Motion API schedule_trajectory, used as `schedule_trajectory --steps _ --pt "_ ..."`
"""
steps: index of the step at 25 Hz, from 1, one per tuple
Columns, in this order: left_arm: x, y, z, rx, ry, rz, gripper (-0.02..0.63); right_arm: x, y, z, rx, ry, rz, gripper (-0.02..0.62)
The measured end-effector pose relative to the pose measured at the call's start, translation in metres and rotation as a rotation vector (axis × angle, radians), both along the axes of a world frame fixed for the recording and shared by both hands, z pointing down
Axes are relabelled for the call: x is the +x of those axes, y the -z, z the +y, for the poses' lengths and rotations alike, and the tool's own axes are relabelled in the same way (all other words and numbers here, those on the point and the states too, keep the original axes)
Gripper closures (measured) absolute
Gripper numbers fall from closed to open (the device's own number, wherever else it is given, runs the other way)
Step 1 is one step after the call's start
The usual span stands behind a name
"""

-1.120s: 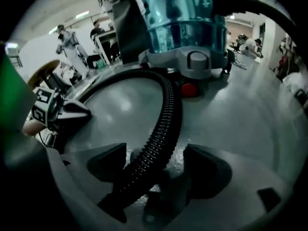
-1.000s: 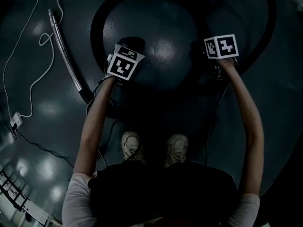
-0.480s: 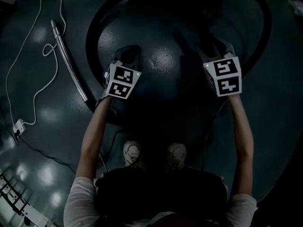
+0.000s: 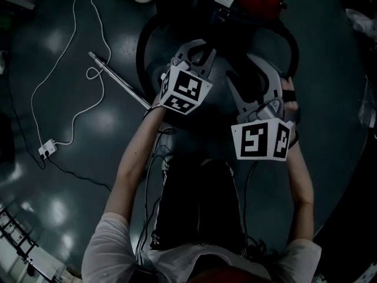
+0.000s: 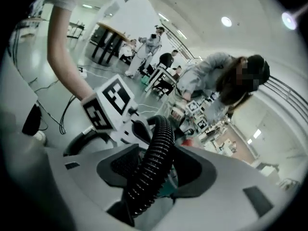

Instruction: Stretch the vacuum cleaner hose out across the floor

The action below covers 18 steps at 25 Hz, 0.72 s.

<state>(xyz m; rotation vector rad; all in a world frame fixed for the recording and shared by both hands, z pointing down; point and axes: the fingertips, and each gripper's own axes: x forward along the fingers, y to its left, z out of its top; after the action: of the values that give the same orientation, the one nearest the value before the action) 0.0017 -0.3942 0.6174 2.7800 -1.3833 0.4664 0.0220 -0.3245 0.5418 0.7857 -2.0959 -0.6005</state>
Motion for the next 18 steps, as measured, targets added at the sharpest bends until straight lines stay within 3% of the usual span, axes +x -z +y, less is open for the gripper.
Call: schedule_trajectory --steps 5,8,9,10,11,12,14,15,16,18 --pt "-0.014 0.207 0.011 0.094 0.092 0.163 0.599 -0.022 0.165 0.022 -0.04 0.081 0.057 0.367" --pt "-0.033 0.313 0.032 0.126 0.153 0.17 0.599 -0.022 0.272 0.03 0.019 0.123 0.066 0.423" --pt "-0.038 0.35 0.04 0.164 0.173 0.149 0.6 -0.022 0.311 0.035 0.077 0.126 0.062 0.463" --pt "-0.043 0.392 0.049 0.246 0.188 0.125 0.6 -0.019 0.349 0.041 0.123 0.119 0.054 0.463" --pt "-0.047 0.441 0.059 0.35 0.193 0.131 0.6 -0.015 0.383 0.047 0.135 0.101 0.027 0.463" --pt "-0.05 0.49 0.066 0.425 0.198 0.189 0.6 -0.009 0.411 0.052 0.102 0.072 -0.029 0.463" --pt "-0.059 0.566 0.054 0.442 0.236 0.336 0.6 0.013 0.444 0.05 -0.036 -0.025 -0.21 0.463" --pt "-0.066 0.592 0.042 0.456 0.261 0.37 0.6 0.027 0.449 0.043 -0.09 -0.088 -0.294 0.463" --pt "-0.072 0.612 0.035 0.496 0.279 0.389 0.6 0.042 0.445 0.037 -0.118 -0.15 -0.345 0.462" --pt "-0.077 0.62 0.046 0.551 0.269 0.376 0.6 0.066 0.416 0.045 -0.153 -0.232 -0.339 0.463"
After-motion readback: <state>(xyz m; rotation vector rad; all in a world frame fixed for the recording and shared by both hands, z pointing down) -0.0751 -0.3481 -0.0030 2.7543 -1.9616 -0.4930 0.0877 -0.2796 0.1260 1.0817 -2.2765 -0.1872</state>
